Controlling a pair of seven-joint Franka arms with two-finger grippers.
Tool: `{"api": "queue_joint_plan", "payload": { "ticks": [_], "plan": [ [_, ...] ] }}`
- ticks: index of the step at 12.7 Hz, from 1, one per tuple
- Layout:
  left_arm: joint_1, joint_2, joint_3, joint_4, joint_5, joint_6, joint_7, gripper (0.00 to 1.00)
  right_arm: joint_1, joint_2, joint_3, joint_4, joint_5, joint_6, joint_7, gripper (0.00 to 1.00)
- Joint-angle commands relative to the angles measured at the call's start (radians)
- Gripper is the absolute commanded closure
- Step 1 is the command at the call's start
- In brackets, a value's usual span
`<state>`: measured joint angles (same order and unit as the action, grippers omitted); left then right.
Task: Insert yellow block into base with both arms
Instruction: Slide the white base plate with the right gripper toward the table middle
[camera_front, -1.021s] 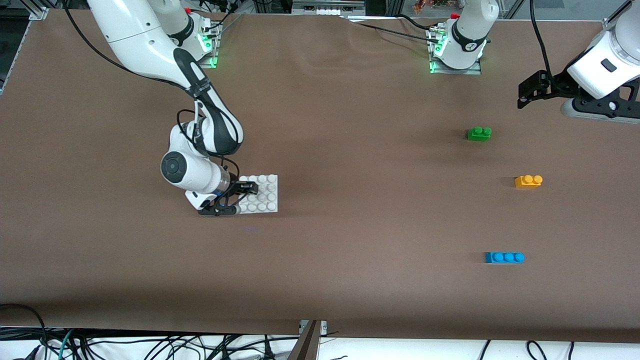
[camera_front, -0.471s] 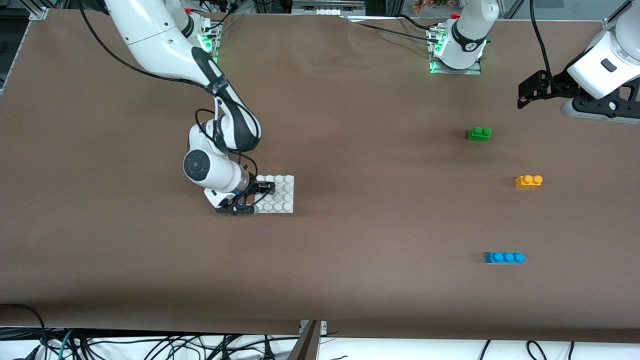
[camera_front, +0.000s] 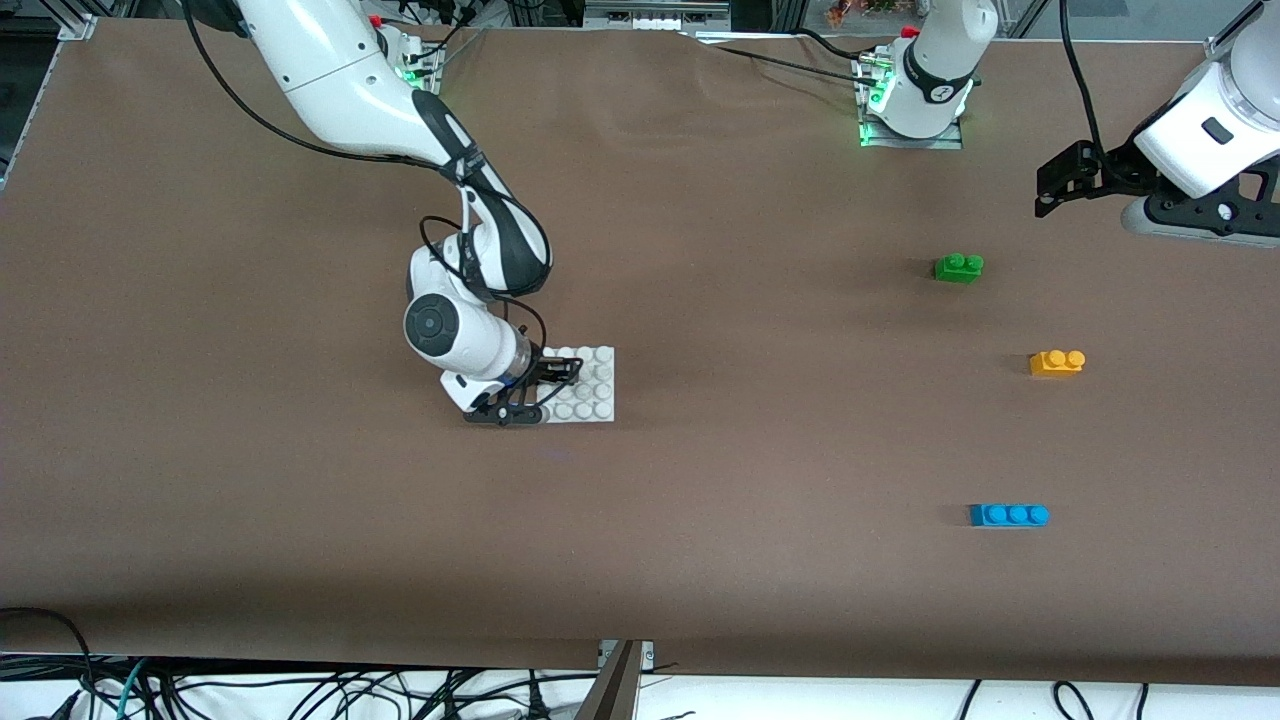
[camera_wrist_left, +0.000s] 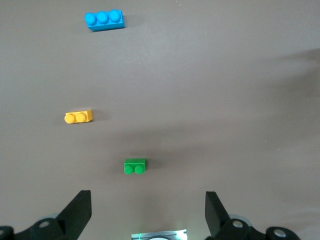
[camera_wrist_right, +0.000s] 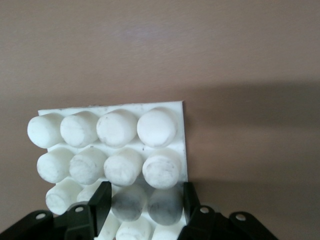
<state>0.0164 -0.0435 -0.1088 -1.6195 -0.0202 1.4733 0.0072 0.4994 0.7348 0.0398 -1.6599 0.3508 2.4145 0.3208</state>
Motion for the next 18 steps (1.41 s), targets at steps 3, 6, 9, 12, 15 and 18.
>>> {"api": "queue_joint_plan", "payload": {
  "ticks": [3, 6, 9, 12, 15, 18],
  "plan": [
    [0.002, 0.011, -0.003, 0.032, -0.018, -0.025, -0.007, 0.0, 0.077, 0.069, 0.0, 0.092, 0.019, -0.003, 0.086, 0.37],
    [0.002, 0.011, -0.003, 0.032, -0.018, -0.025, -0.006, 0.0, 0.103, 0.101, 0.0, 0.137, 0.016, -0.003, 0.121, 0.37],
    [0.002, 0.013, -0.003, 0.032, -0.018, -0.025, -0.006, 0.0, 0.132, 0.103, 0.0, 0.149, 0.022, -0.003, 0.133, 0.37],
    [0.002, 0.013, -0.003, 0.032, -0.018, -0.025, -0.007, 0.0, 0.149, 0.13, 0.0, 0.186, 0.022, -0.002, 0.159, 0.38],
    [0.002, 0.011, -0.003, 0.032, -0.018, -0.025, -0.006, 0.0, 0.16, 0.146, 0.0, 0.219, 0.023, -0.002, 0.17, 0.38],
    [0.002, 0.011, -0.003, 0.032, -0.018, -0.025, -0.006, 0.0, 0.176, 0.153, 0.0, 0.227, 0.019, -0.002, 0.195, 0.37]
  ]
}}
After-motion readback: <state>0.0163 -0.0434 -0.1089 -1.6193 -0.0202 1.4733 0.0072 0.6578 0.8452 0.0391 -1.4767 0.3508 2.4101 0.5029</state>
